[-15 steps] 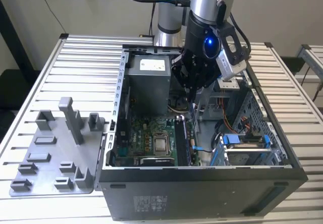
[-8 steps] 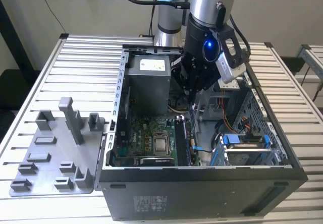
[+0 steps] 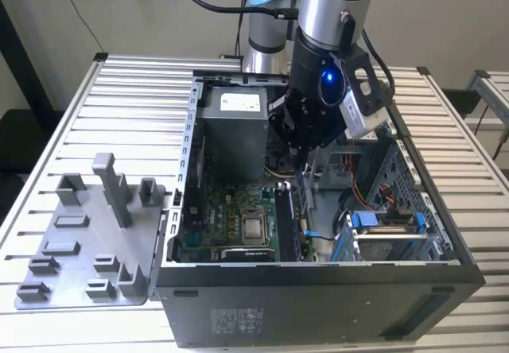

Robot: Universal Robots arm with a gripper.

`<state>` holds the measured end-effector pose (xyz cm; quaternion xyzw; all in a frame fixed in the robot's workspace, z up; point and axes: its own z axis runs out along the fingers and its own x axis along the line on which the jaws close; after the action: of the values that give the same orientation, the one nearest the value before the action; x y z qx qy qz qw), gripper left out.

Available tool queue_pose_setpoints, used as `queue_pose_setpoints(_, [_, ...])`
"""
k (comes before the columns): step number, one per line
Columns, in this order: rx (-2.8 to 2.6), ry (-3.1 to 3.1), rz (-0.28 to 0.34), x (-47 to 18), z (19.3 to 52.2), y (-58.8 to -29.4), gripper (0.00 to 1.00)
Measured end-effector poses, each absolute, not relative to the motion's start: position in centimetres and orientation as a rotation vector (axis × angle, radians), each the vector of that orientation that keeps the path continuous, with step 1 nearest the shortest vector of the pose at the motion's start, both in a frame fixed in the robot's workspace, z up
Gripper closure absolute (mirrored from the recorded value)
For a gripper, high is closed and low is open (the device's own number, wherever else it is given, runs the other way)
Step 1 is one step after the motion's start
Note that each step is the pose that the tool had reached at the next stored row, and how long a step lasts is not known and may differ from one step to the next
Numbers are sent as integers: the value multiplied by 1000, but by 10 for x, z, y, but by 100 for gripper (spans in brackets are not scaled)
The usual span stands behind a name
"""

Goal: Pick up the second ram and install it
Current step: 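Insert the second ram into the second slot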

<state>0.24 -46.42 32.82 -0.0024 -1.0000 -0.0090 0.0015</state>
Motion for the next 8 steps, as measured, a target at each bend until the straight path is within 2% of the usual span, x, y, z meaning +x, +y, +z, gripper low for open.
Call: queue_pose_setpoints(8, [-8,-3138,-28,2,320,-464,86])
